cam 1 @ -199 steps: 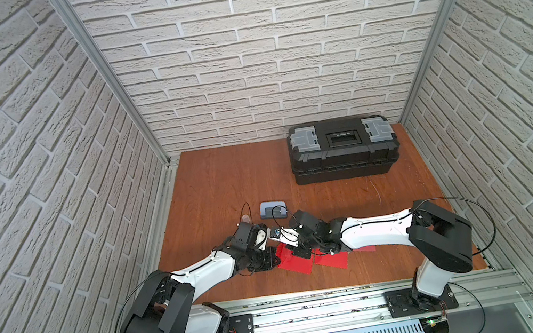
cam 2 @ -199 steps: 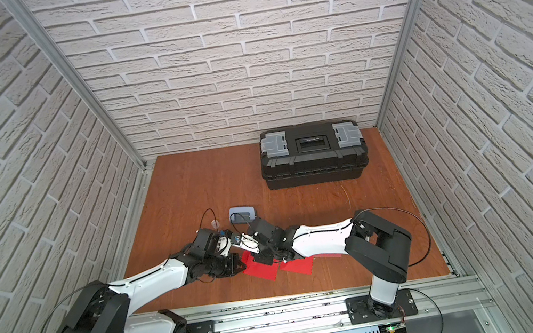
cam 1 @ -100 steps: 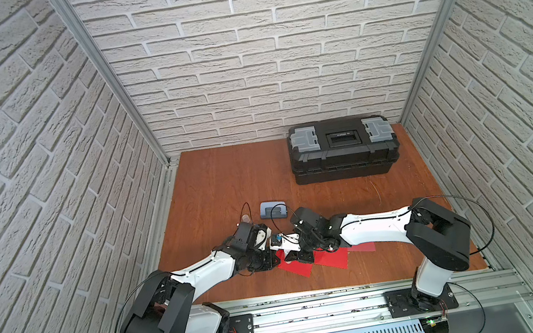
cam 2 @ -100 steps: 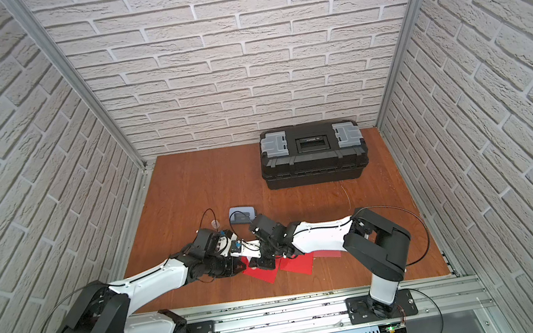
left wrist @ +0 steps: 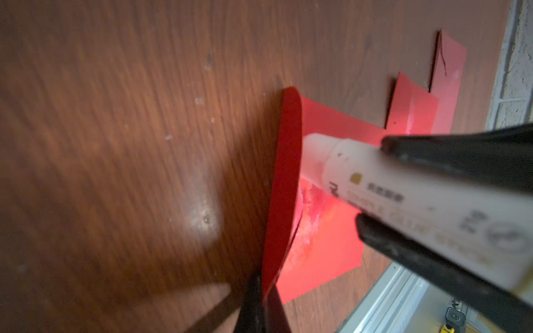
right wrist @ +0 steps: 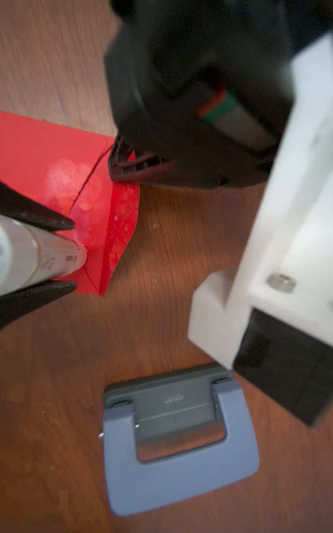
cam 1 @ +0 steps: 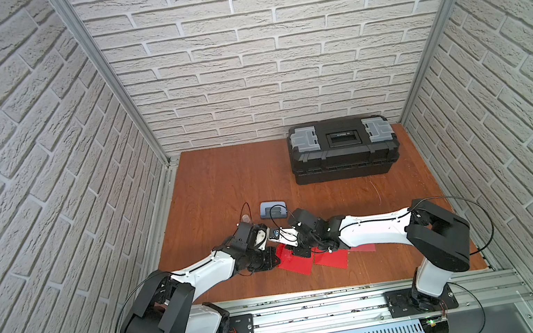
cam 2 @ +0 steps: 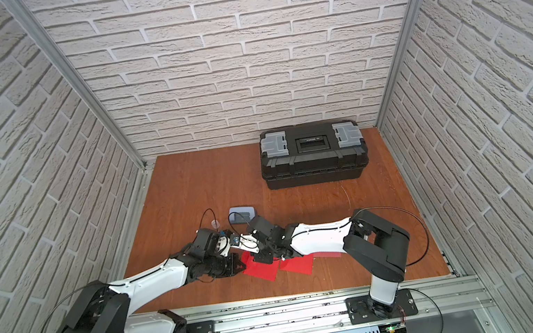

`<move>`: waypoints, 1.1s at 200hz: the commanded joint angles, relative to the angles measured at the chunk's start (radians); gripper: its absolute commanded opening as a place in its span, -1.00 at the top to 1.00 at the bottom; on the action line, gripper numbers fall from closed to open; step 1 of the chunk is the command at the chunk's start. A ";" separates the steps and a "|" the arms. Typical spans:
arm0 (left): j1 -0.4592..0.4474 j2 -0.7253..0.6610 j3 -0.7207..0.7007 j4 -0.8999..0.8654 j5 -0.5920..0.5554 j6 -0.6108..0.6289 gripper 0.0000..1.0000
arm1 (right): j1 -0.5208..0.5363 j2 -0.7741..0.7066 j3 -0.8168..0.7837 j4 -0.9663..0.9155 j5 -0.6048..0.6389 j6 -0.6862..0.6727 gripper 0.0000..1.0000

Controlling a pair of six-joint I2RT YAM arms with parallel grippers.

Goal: Seal the envelope with a glue stick
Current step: Apply the envelope at the center of the board.

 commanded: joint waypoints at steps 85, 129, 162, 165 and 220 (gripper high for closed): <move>0.011 0.027 -0.025 -0.068 -0.037 0.016 1.00 | 0.002 0.069 -0.002 -0.142 0.269 0.028 0.95; 0.013 0.035 -0.022 -0.067 -0.034 0.016 1.00 | 0.002 0.049 -0.014 -0.161 0.154 0.025 0.95; 0.013 0.031 -0.024 -0.068 -0.039 0.015 1.00 | 0.002 0.021 -0.036 -0.219 -0.284 -0.089 0.95; 0.013 0.031 -0.024 -0.067 -0.040 0.015 1.00 | 0.002 0.024 -0.032 -0.225 -0.315 -0.093 0.95; 0.015 0.032 -0.024 -0.069 -0.039 0.016 1.00 | 0.001 0.051 -0.033 -0.172 -0.063 -0.027 0.95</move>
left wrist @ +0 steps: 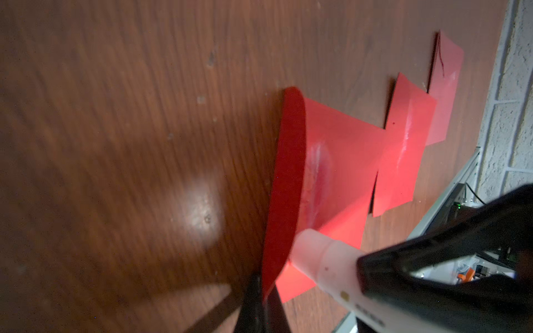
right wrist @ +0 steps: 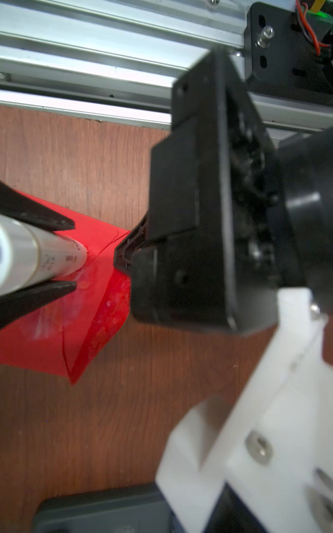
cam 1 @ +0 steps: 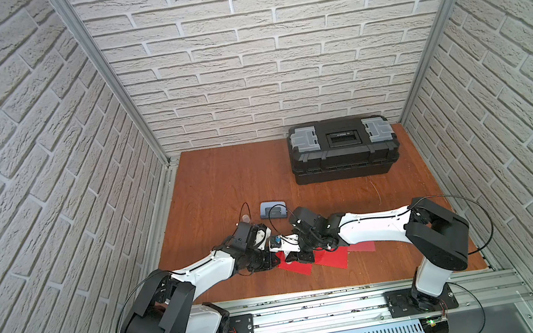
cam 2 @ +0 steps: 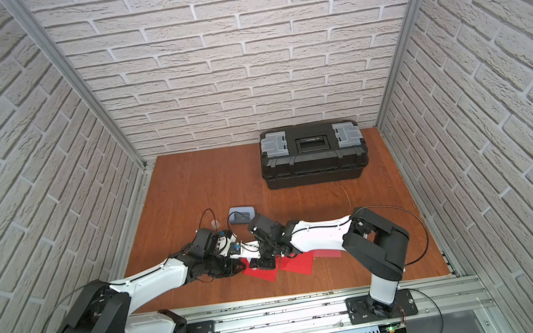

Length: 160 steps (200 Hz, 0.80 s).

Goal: Seal the envelope with a glue stick
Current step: Apply the envelope at the center of the board.

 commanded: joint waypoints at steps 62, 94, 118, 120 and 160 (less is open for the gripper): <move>0.006 0.034 -0.022 -0.067 -0.051 0.016 1.00 | 0.019 0.002 -0.081 -0.006 0.291 0.080 0.95; 0.006 0.030 -0.024 -0.069 -0.056 0.014 1.00 | 0.020 -0.029 -0.101 -0.081 0.004 0.004 0.95; 0.007 0.030 -0.023 -0.069 -0.057 0.013 1.00 | 0.020 -0.013 -0.080 -0.151 -0.111 -0.023 0.95; 0.007 0.029 -0.022 -0.069 -0.056 0.013 1.00 | 0.019 -0.011 -0.080 -0.151 -0.110 -0.022 0.95; 0.007 0.038 -0.020 -0.069 -0.055 0.016 1.00 | 0.021 -0.004 -0.101 -0.001 0.219 0.084 0.95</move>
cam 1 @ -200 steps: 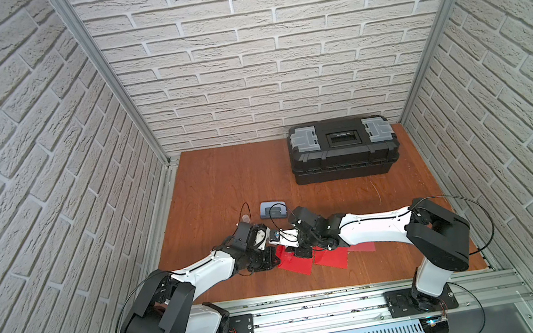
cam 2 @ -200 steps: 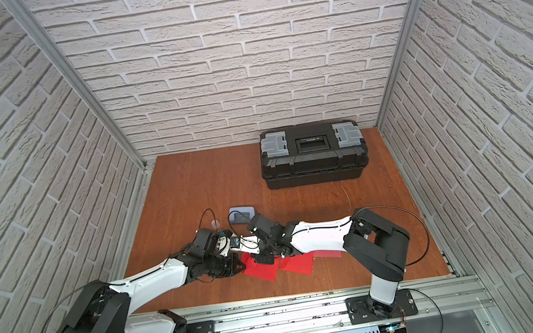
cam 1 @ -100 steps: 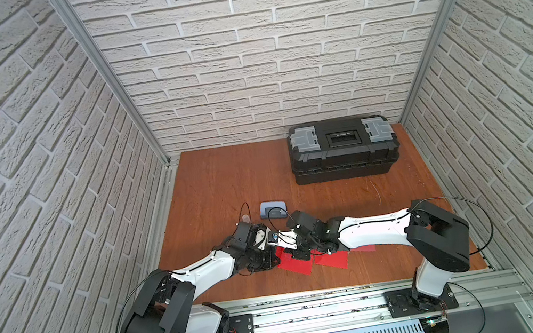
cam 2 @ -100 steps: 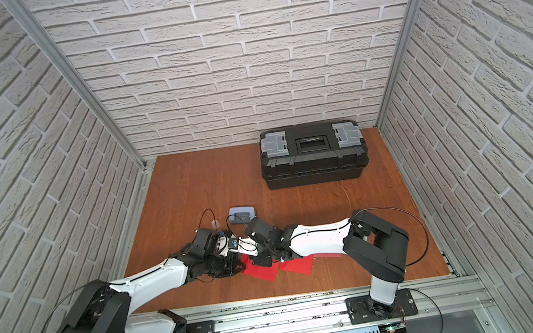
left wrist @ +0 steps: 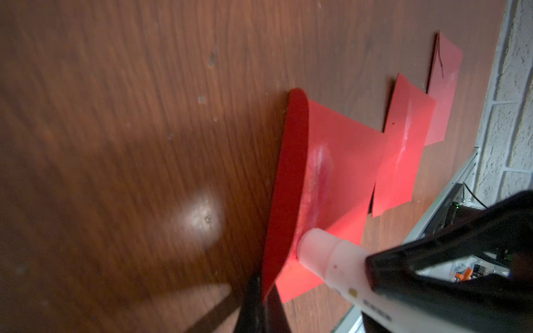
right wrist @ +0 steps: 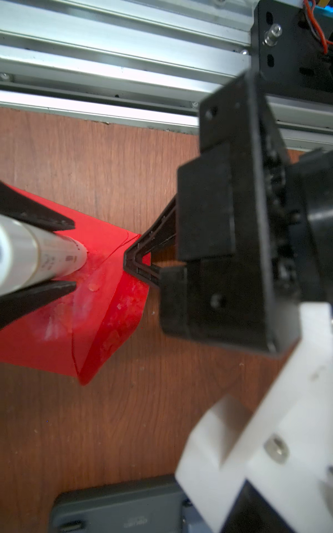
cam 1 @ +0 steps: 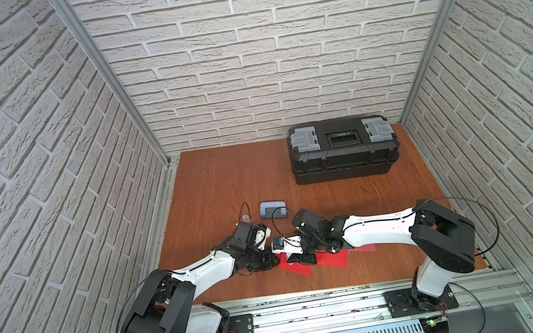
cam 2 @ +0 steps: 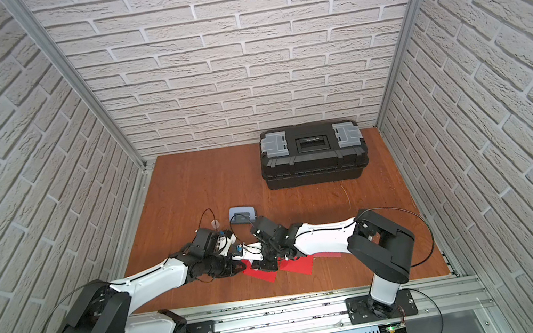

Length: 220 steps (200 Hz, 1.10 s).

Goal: Seal the envelope with a glue stick
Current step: Apply the envelope at the center of the board, then seal the envelope at the center of the board.

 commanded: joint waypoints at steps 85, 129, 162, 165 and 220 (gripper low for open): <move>-0.003 0.003 0.005 -0.131 -0.107 0.033 1.00 | -0.001 -0.045 -0.060 0.124 0.222 0.277 0.95; -0.052 -0.030 0.107 -0.274 -0.218 0.052 1.00 | -0.051 -0.195 -0.101 0.161 0.205 0.338 0.95; -0.090 -0.015 0.197 -0.401 -0.306 0.083 0.72 | -0.119 -0.300 -0.139 0.146 0.206 0.361 0.95; -0.093 -0.013 0.205 -0.411 -0.311 0.085 0.69 | -0.125 -0.308 -0.142 0.145 0.204 0.361 0.95; -0.111 0.002 0.311 -0.466 -0.326 0.123 0.28 | -0.177 -0.406 -0.185 0.116 0.237 0.364 0.95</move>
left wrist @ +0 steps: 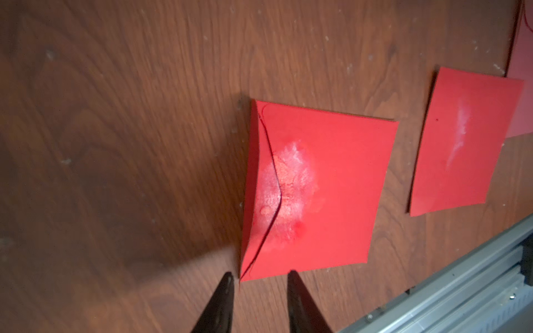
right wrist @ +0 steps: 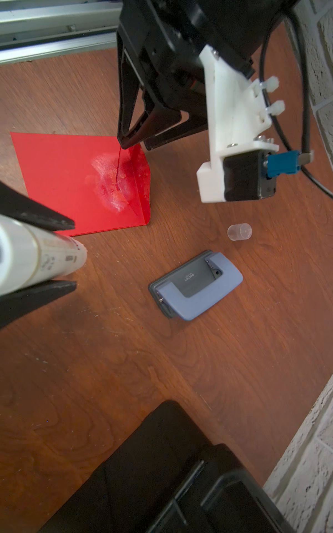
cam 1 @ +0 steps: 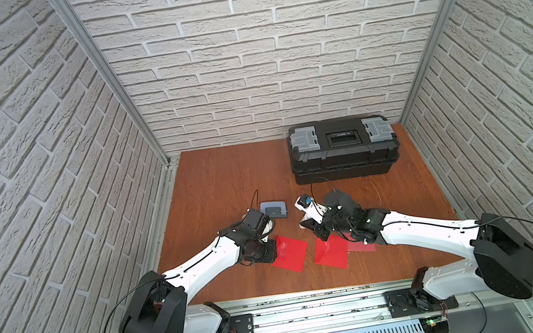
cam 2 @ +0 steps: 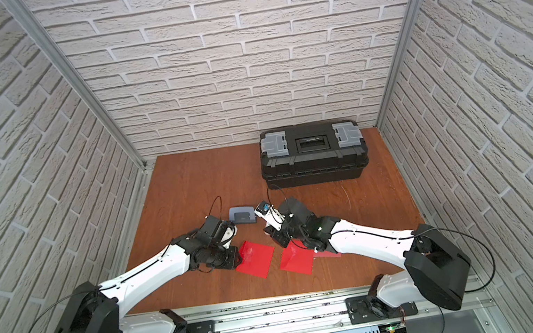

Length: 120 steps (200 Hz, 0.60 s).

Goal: Seal the envelope with a glue stick
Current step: Seal the envelope at the center of the board.

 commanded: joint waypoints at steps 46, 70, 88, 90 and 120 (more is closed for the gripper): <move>0.000 0.101 0.094 -0.053 -0.032 0.046 0.35 | -0.020 -0.072 -0.022 0.004 0.019 0.014 0.95; -0.001 0.134 0.110 -0.052 -0.023 0.053 0.50 | -0.020 -0.081 -0.021 0.003 0.018 0.021 0.95; 0.000 0.142 0.116 -0.056 -0.027 0.057 0.57 | -0.021 -0.090 -0.023 0.003 0.016 0.028 0.95; 0.000 0.143 0.117 -0.058 -0.028 0.058 0.58 | -0.021 -0.092 -0.024 0.003 0.016 0.029 0.95; 0.002 0.154 0.130 -0.068 -0.048 0.069 0.71 | -0.021 -0.102 -0.028 0.001 0.015 0.029 0.95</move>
